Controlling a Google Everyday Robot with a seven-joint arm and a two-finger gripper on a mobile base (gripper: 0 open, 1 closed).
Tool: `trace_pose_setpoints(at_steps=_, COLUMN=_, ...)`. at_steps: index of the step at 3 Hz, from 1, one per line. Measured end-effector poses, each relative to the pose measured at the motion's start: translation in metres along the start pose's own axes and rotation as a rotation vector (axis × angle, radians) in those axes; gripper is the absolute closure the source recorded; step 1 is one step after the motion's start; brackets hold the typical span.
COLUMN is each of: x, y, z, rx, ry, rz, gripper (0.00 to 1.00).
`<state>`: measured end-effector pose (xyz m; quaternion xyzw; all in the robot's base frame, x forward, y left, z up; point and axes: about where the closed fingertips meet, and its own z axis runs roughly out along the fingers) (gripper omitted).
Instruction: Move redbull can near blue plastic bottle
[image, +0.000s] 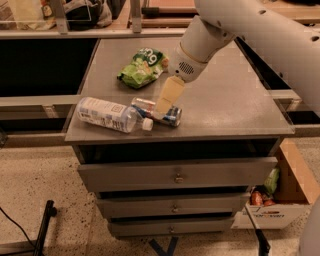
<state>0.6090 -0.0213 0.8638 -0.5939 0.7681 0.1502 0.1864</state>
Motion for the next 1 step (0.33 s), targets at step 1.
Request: trace_pose_setpoints(at_steps=1, x=0.0000, y=0.0000, z=0.0001, rx=0.000, ry=0.000, rz=0.000, gripper=0.00)
